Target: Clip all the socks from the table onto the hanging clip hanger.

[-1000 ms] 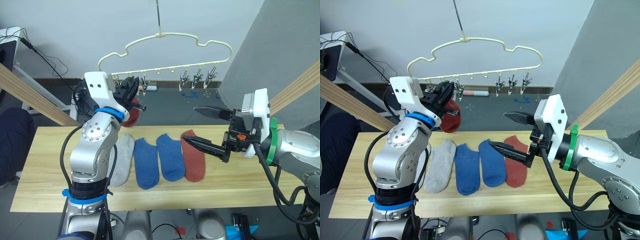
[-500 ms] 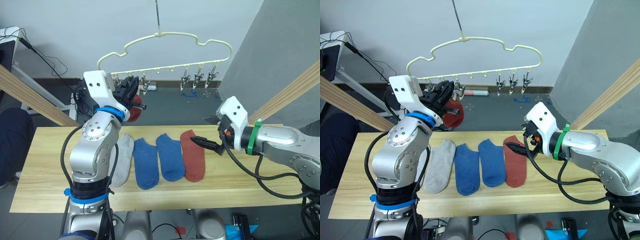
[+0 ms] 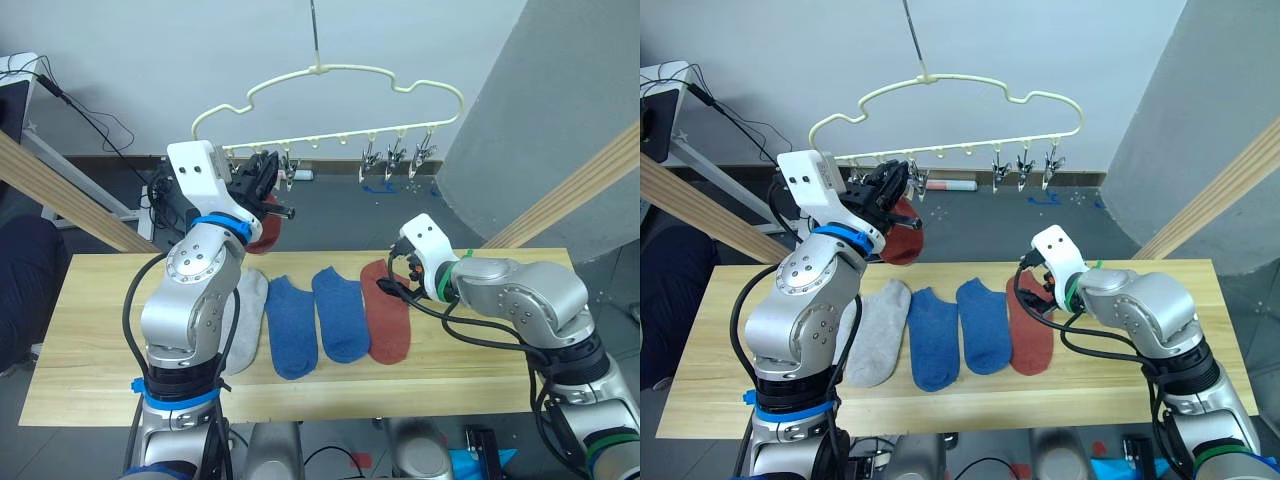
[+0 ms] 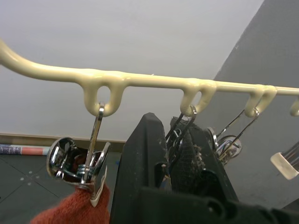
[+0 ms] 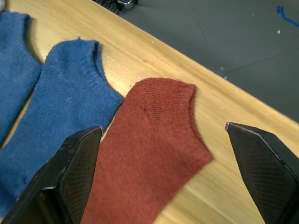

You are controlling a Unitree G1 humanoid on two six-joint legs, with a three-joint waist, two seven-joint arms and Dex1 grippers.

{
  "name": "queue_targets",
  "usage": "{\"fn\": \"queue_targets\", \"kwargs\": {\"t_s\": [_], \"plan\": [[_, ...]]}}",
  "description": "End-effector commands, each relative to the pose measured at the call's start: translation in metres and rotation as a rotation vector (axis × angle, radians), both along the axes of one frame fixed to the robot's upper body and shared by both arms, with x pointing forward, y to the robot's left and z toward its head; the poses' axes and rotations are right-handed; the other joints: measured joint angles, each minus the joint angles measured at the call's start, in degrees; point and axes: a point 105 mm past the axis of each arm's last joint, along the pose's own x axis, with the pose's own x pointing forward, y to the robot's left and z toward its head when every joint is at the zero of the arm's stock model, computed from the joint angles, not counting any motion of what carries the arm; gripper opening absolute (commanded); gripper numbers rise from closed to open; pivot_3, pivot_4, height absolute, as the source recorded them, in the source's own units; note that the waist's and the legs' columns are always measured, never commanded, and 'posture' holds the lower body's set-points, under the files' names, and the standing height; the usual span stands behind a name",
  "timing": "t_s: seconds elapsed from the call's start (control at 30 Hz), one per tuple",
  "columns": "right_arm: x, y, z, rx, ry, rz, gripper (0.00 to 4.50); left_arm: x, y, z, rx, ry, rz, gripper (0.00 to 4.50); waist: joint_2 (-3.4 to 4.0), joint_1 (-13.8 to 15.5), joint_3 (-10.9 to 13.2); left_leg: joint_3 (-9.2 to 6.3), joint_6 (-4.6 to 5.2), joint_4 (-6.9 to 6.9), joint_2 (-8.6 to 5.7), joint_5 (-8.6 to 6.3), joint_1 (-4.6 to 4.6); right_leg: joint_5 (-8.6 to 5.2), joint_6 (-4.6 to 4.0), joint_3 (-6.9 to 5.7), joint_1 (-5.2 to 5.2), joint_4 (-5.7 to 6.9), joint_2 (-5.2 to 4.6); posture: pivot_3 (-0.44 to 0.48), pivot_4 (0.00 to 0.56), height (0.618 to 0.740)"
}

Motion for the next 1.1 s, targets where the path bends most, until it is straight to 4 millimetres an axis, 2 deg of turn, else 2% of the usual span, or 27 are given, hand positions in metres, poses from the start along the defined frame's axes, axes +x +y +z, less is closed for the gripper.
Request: {"fn": "queue_targets", "kwargs": {"t_s": [0.03,0.13,0.53,0.83,1.1], "plan": [[0.004,0.002,-0.001,-0.015,-0.019,-0.007,4.42,-0.008,-0.005,0.012,0.007,-0.055,-0.017,0.19,0.00,0.01,0.00,0.01,0.00,0.00,-0.01,0.00,0.00,0.00,0.00,0.01,0.00,-0.01,0.00,-0.198,0.412,0.740],[0.009,0.003,-0.014,-0.025,0.004,-0.019,4.42,-0.007,-0.005,0.012,0.006,-0.054,-0.014,0.19,0.01,0.00,0.01,0.00,0.00,-0.01,0.00,0.00,0.00,0.00,0.00,0.00,0.00,-0.02,0.00,-0.194,0.414,0.740],[0.019,0.007,-0.038,-0.030,0.044,-0.010,4.42,-0.009,-0.004,0.011,0.008,-0.050,-0.011,0.19,0.01,0.08,0.02,0.01,0.00,-0.03,0.00,0.00,0.00,0.00,0.00,0.01,-0.01,-0.04,0.00,-0.174,0.413,0.740],[0.012,0.013,-0.055,-0.041,0.087,0.014,4.42,-0.010,-0.002,0.012,0.009,-0.050,-0.004,0.19,0.01,0.17,0.02,0.01,0.00,-0.06,0.01,-0.01,0.00,0.00,0.00,0.00,-0.01,-0.07,0.00,-0.160,0.412,0.740],[0.006,0.012,-0.060,-0.082,0.078,0.036,4.42,-0.009,-0.002,0.012,0.009,-0.053,-0.001,0.19,0.01,0.22,0.02,-0.01,-0.01,-0.06,0.01,-0.01,0.00,0.00,0.01,-0.01,0.00,-0.08,0.00,-0.164,0.412,0.740]]}}
